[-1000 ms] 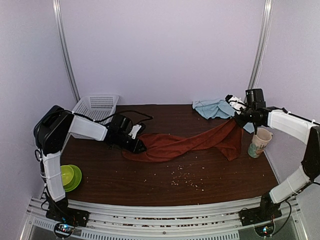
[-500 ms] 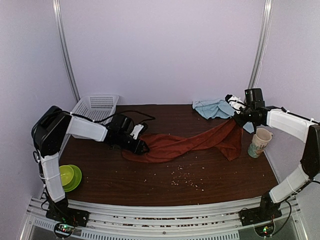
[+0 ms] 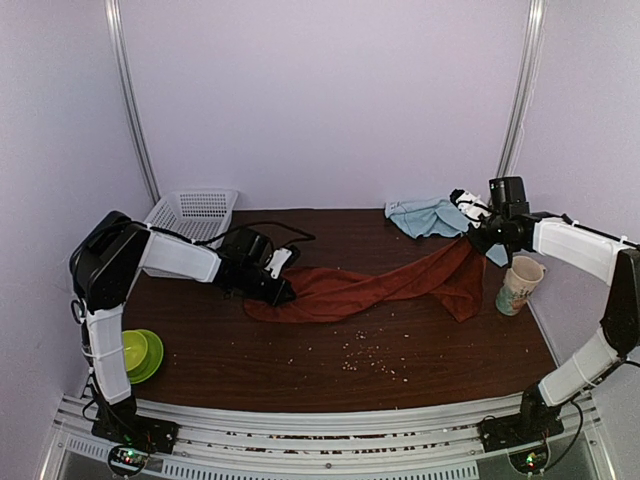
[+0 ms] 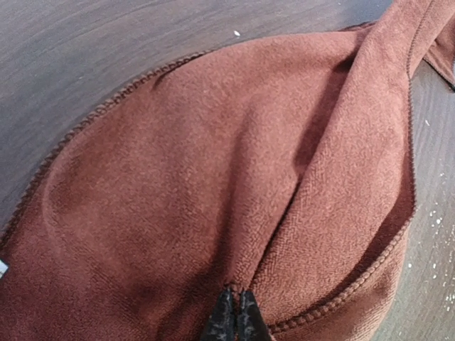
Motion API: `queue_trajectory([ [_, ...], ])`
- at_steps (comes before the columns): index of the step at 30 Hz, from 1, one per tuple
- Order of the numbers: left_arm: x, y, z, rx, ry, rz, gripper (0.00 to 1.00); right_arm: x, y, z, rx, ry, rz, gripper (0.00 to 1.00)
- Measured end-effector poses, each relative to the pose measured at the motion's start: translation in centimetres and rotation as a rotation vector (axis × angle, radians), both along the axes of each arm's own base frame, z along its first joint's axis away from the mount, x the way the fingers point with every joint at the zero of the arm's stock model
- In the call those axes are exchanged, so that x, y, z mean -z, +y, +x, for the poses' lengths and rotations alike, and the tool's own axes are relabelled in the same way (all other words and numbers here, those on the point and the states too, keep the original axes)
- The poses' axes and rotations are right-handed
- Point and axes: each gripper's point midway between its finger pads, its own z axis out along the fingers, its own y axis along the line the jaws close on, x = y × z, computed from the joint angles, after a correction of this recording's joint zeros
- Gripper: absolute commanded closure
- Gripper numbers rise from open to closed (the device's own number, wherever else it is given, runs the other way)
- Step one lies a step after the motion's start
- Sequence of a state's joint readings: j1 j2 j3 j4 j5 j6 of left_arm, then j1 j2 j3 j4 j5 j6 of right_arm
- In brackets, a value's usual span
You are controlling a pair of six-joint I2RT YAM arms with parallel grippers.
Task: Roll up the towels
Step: Flatten out the towel at the center of the board.
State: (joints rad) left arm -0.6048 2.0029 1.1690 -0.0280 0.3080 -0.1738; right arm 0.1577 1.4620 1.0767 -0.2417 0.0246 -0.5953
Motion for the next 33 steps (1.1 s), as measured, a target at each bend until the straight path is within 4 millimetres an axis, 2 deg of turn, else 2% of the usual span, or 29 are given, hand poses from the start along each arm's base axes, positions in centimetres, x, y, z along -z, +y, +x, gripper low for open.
queue_trajectory([
  [3, -0.5, 0.2, 0.0, -0.011, -0.018, 0.008, 0.97, 0.3, -0.1, 0.1, 0.003, 0.005, -0.003, 1.0],
  [5, -1.5, 0.5, 0.0, -0.023, -0.042, 0.009, 0.96, 0.5, -0.1, 0.2, 0.01, 0.008, -0.007, 1.0],
  [7, -3.4, 1.0, 0.0, -0.044, -0.086, 0.0, 0.96, 0.5, -0.3, 0.3, 0.021, 0.007, -0.012, 1.0],
  [12, -11.0, 1.9, 0.7, -0.104, -0.269, -0.087, 0.96, 0.0, -0.7, 0.7, 0.054, -0.011, -0.01, 1.0],
  [14, -13.3, 2.3, 0.9, -0.131, -0.331, -0.121, 0.9, -0.7, -0.9, 1.0, 0.072, -0.033, -0.01, 1.0],
  [16, -14.3, 2.6, 1.1, -0.155, -0.368, -0.137, 0.87, -1.3, -1.2, 1.3, 0.094, -0.056, -0.008, 1.0],
  [18, -14.2, 3.1, 1.1, -0.177, -0.382, -0.137, 0.87, -1.9, -1.6, 1.6, 0.12, -0.078, -0.01, 1.0],
  [21, -12.7, 3.8, 0.8, -0.196, -0.365, -0.112, 0.86, -2.3, -2.3, 2.0, 0.159, -0.097, -0.016, 1.0],
  [28, -11.7, 4.0, 0.4, -0.206, -0.353, -0.121, 0.95, -2.2, -3.6, 2.2, 0.224, -0.108, -0.031, 1.0],
  [31, -11.0, 3.9, 0.2, -0.199, -0.344, -0.125, 0.81, -2.2, -3.7, 2.2, 0.225, -0.106, -0.033, 1.0],
  [33, -10.5, 3.8, 0.3, -0.197, -0.334, -0.122, 0.76, -2.1, -3.6, 2.2, 0.219, -0.103, -0.035, 1.0],
])
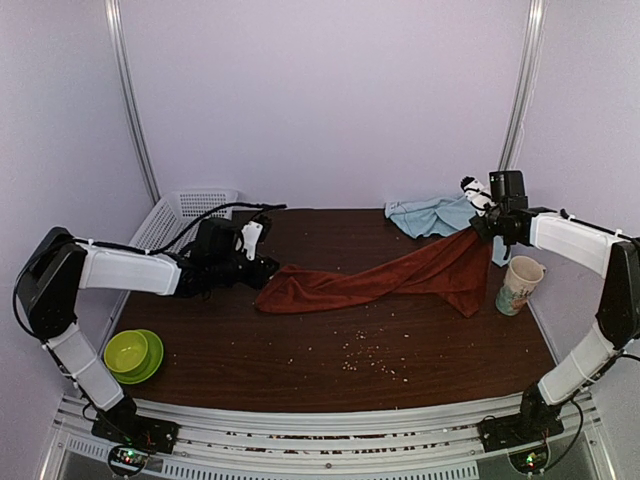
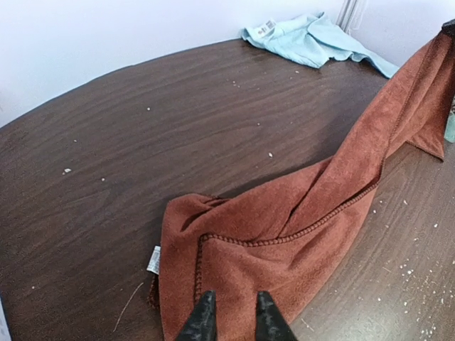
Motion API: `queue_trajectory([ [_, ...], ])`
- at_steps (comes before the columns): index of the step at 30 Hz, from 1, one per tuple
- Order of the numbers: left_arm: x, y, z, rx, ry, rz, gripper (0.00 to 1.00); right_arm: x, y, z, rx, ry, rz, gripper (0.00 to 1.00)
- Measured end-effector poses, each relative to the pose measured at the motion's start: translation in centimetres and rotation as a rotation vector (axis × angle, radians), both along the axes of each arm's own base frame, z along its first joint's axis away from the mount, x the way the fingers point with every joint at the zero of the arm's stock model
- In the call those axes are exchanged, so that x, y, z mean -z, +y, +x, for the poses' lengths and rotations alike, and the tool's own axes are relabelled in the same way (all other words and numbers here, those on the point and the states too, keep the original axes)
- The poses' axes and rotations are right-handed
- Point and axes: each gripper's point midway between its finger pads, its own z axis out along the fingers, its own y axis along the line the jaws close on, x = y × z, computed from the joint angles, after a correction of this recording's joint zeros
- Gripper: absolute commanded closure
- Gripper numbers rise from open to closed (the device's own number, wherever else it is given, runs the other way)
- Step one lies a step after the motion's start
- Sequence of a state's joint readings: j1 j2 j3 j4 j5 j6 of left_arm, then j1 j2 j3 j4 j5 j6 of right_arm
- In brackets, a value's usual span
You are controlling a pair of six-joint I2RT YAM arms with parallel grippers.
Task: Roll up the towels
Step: Flatten out the towel at the center of the board.
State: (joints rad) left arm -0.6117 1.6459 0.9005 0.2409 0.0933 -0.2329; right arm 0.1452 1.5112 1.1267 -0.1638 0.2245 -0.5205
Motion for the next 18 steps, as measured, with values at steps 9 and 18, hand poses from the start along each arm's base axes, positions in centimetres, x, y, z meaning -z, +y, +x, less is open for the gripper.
queue_trajectory([
  [9, 5.0, -3.5, 3.0, 0.055, 0.137, 0.047, 0.66, 0.4, 0.5, -0.1, -0.038, 0.021, -0.004, 1.0],
  [18, 8.6, -4.3, 4.1, 0.032, 0.249, 0.087, 0.7, 0.6, 0.8, -0.2, -0.056, 0.031, 0.005, 1.0],
])
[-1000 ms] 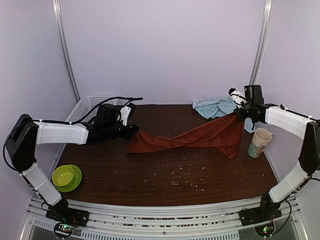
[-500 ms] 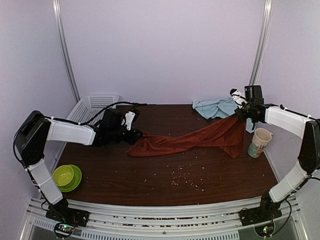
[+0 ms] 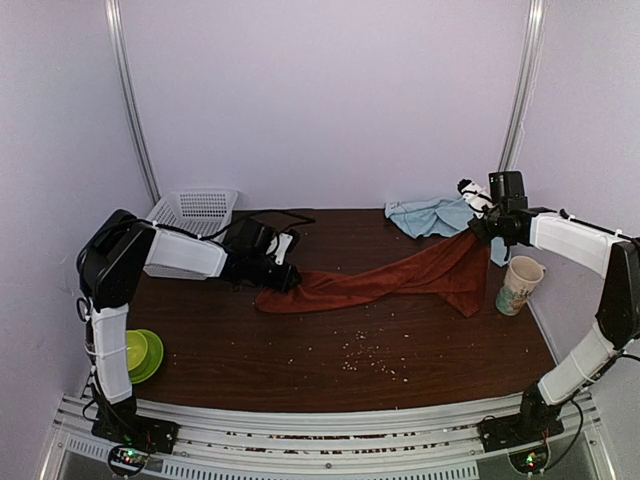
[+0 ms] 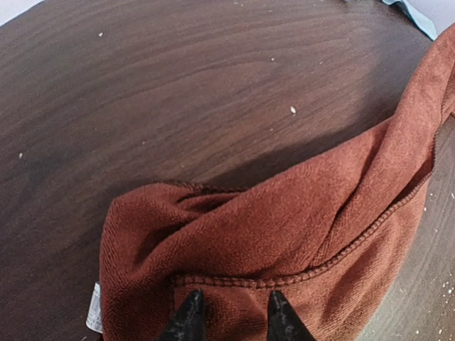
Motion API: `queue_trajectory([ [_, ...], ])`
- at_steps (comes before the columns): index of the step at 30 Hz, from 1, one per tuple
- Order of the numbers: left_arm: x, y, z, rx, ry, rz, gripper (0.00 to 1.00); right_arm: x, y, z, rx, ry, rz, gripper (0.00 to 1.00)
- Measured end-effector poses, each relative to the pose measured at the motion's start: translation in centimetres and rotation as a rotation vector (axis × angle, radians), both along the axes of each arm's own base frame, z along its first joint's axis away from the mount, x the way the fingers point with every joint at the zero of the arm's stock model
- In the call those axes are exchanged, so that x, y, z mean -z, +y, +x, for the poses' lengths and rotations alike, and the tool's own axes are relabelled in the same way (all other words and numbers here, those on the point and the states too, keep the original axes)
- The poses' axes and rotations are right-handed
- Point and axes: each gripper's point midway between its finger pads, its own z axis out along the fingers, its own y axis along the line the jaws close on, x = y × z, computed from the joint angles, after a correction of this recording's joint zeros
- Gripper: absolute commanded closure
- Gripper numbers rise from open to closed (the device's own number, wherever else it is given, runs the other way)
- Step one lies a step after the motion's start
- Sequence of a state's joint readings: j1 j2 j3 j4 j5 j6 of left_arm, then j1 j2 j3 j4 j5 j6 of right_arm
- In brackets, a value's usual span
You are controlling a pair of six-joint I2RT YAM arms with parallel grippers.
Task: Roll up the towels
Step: Flatten out the towel at the center of the board.
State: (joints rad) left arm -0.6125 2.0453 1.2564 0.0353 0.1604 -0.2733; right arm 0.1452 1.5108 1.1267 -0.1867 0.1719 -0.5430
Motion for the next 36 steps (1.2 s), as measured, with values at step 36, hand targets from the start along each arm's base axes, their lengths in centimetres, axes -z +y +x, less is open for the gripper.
queue_trajectory([
  [36, -0.6, -4.3, -12.3, 0.172, -0.206, 0.141, 0.98, 0.1, 0.6, 0.0, -0.023, 0.004, 0.01, 1.0],
])
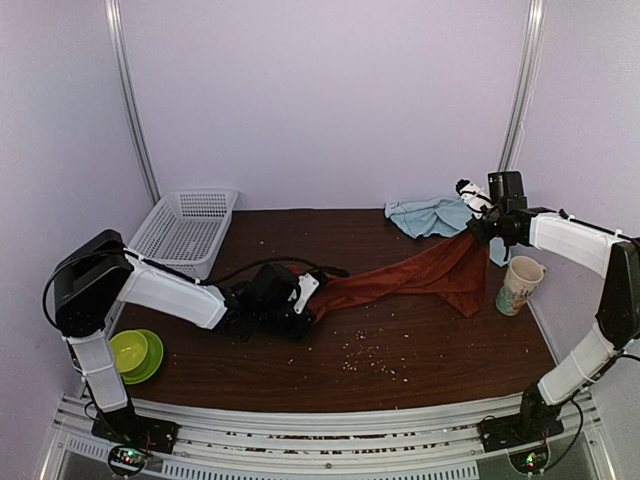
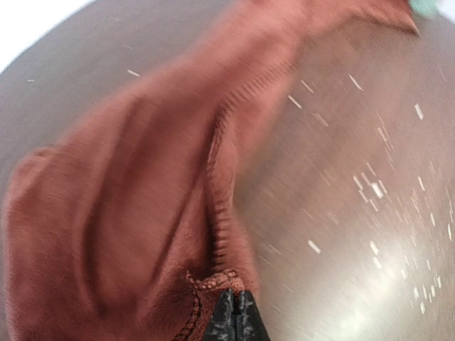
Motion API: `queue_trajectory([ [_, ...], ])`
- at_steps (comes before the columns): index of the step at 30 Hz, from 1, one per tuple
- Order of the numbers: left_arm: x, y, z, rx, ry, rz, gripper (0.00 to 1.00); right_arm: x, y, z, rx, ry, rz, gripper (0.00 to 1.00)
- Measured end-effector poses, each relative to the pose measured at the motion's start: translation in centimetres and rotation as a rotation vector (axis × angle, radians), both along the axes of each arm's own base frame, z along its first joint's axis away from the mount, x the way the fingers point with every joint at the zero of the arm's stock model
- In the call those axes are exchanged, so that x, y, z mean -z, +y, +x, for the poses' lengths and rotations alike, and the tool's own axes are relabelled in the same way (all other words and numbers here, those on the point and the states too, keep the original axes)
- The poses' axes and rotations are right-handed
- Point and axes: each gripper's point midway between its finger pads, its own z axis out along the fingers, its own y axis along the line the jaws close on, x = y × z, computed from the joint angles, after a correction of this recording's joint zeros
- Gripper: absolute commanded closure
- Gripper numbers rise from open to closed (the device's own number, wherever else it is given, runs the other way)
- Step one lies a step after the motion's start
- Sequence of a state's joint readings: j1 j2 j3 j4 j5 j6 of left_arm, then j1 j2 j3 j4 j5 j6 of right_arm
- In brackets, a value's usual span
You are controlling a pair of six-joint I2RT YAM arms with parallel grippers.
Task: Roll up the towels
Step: Flatten out the towel at the center of the board.
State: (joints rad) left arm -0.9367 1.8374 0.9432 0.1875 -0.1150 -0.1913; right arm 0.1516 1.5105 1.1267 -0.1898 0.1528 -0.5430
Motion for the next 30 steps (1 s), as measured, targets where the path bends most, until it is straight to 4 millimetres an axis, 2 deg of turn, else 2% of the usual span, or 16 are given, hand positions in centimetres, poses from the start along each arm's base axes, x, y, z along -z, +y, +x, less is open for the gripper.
queue_trajectory([
  [4, 2.0, 0.2, -2.9, 0.048, 0.009, 0.055, 0.75, 0.0, 0.0, 0.0, -0.001, 0.001, 0.0, 1.0],
  [7, 2.3, 0.9, -4.0, 0.059, 0.013, 0.067, 0.55, 0.0, 0.1, 0.0, -0.004, 0.002, 0.002, 1.0],
  [10, 1.2, 1.1, -4.4, 0.064, -0.006, 0.051, 0.42, 0.1, 0.2, 0.0, -0.01, 0.004, 0.006, 1.0],
  [14, -1.7, 1.3, -4.4, 0.067, -0.054, 0.006, 0.26, 0.2, 0.3, -0.1, -0.017, 0.01, 0.01, 1.0],
  [18, -3.5, 1.2, -4.2, 0.079, -0.102, -0.006, 0.21, 0.4, 0.4, -0.2, -0.019, 0.018, 0.01, 1.0],
  [24, -2.9, 0.8, -3.4, 0.132, -0.089, 0.055, 0.22, 0.6, 0.4, -0.3, -0.023, 0.028, 0.01, 1.0],
  [30, -2.9, 2.9, -0.1, 0.146, 0.005, -0.015, 0.24, 0.8, 0.7, -0.4, -0.037, 0.038, 0.014, 1.0],
])
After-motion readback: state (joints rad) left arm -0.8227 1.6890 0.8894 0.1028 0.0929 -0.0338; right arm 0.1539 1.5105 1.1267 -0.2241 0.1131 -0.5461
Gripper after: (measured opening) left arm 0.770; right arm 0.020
